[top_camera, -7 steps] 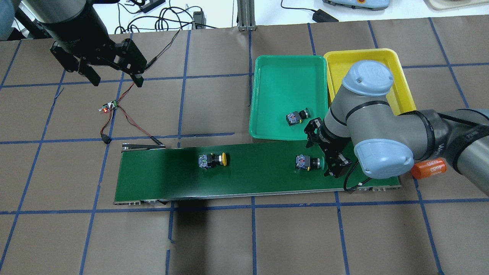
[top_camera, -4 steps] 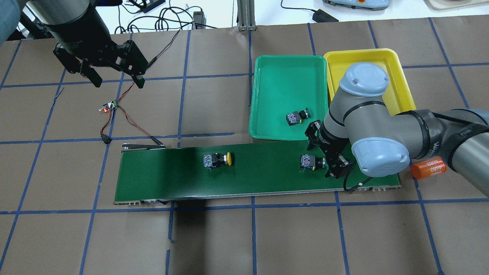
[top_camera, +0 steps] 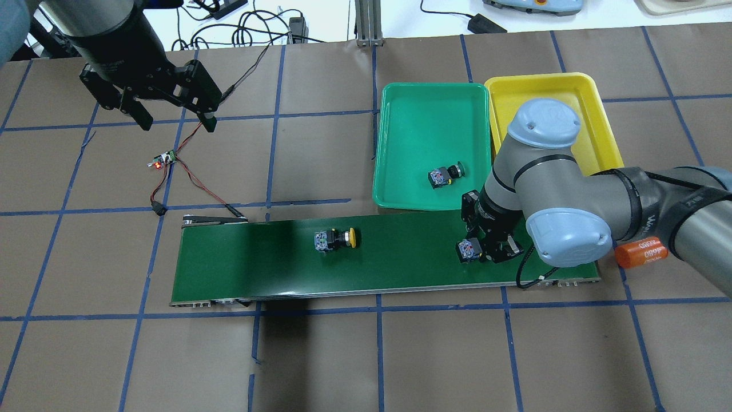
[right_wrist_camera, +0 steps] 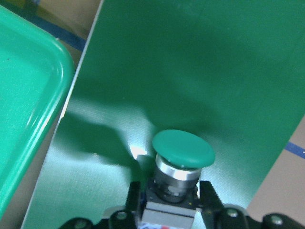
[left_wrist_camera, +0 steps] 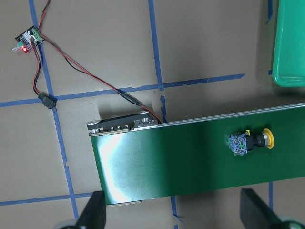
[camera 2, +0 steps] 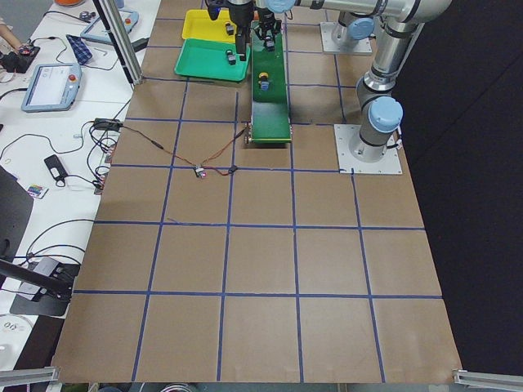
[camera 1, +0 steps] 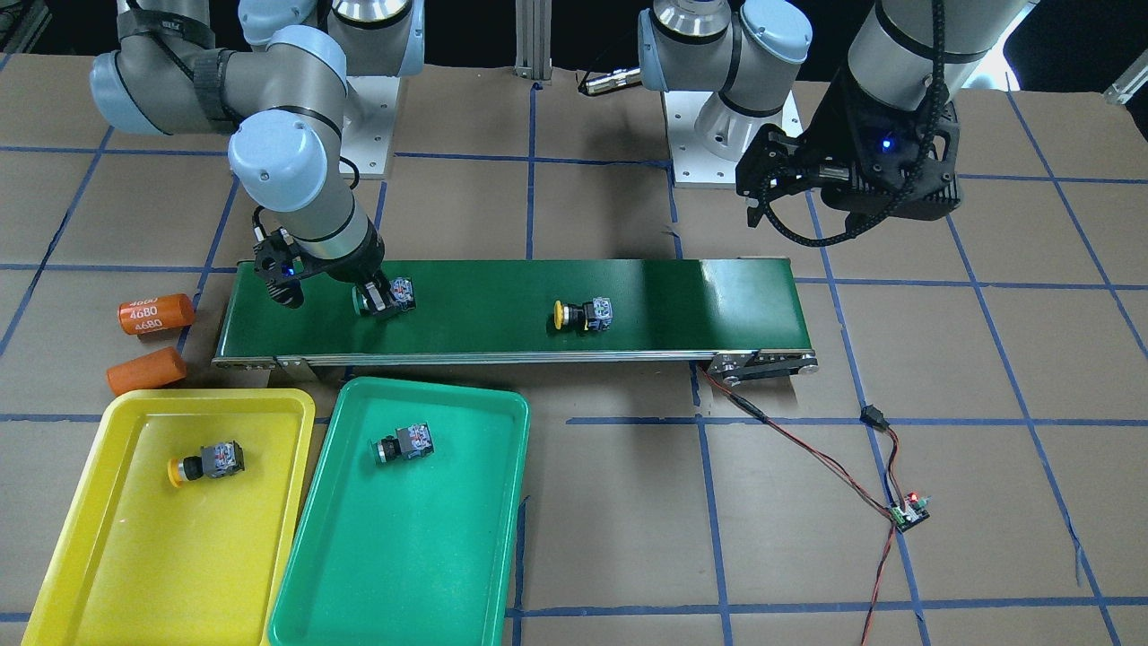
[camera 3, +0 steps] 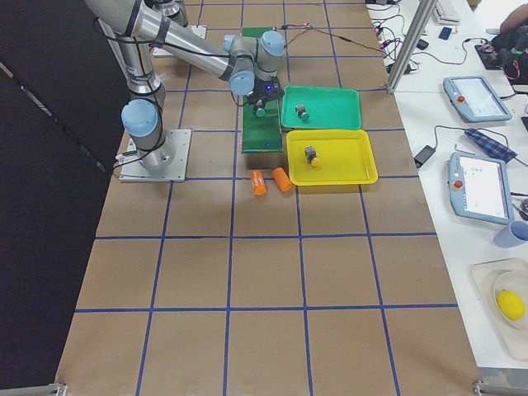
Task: Sort buttons by color to trays
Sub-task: 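Carry the green-capped button into the green tray and open the right gripper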
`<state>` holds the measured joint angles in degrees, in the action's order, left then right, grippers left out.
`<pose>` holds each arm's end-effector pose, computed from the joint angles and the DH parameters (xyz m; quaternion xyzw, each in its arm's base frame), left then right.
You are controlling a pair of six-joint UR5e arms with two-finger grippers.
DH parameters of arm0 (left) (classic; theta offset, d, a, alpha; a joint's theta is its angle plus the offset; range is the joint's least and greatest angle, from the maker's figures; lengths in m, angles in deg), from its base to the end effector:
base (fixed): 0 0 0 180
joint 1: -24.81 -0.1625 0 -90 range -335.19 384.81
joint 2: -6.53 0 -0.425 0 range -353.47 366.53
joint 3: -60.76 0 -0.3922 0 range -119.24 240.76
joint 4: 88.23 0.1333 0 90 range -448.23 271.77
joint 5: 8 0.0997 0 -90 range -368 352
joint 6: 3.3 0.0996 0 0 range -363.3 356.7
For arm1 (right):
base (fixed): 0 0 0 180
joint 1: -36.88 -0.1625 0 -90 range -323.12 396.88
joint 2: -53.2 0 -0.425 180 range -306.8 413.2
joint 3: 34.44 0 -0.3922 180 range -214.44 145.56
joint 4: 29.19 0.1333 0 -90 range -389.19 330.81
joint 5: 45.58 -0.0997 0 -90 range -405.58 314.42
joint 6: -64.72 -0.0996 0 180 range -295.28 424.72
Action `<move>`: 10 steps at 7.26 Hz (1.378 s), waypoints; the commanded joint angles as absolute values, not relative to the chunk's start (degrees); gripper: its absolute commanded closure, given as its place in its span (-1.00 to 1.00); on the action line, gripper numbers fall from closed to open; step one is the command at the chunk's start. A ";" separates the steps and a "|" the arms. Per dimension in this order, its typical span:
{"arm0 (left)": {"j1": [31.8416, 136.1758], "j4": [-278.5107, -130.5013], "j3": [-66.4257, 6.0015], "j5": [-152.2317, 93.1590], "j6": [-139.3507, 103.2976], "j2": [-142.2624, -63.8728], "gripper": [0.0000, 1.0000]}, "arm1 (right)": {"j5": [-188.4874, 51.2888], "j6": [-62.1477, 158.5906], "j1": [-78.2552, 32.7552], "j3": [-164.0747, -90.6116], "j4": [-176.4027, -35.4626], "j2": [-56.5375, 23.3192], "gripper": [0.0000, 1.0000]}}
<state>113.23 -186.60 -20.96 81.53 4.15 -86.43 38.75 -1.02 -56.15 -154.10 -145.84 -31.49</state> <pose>-0.1201 -0.5102 0.5185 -0.0511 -0.9983 -0.0262 0.0062 0.1665 -0.4368 0.2484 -0.5214 -0.8488 -0.0877 0.0002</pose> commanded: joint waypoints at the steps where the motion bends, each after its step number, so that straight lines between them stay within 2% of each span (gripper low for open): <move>1: 113.23 -186.49 -20.72 81.47 4.09 -86.81 -1.00 | 38.89 0.56 -56.02 -152.31 -146.34 -31.96 1.00; 3: 113.49 -186.49 -20.89 81.56 4.09 -86.64 -1.00 | 38.62 0.65 -56.11 -148.63 -147.47 -31.45 1.00; 6: 113.49 -186.49 -21.07 81.56 4.09 -86.38 -1.00 | 38.01 0.83 -56.37 -142.13 -162.12 -22.16 1.00; 8: 113.41 -186.49 -20.98 81.47 4.00 -86.37 -1.00 | 37.92 0.74 -57.42 -134.50 -163.48 -15.30 1.00; 10: 113.41 -186.49 -21.07 81.47 4.00 -86.46 -1.00 | 37.83 0.22 -58.22 -132.70 -165.22 -12.99 1.00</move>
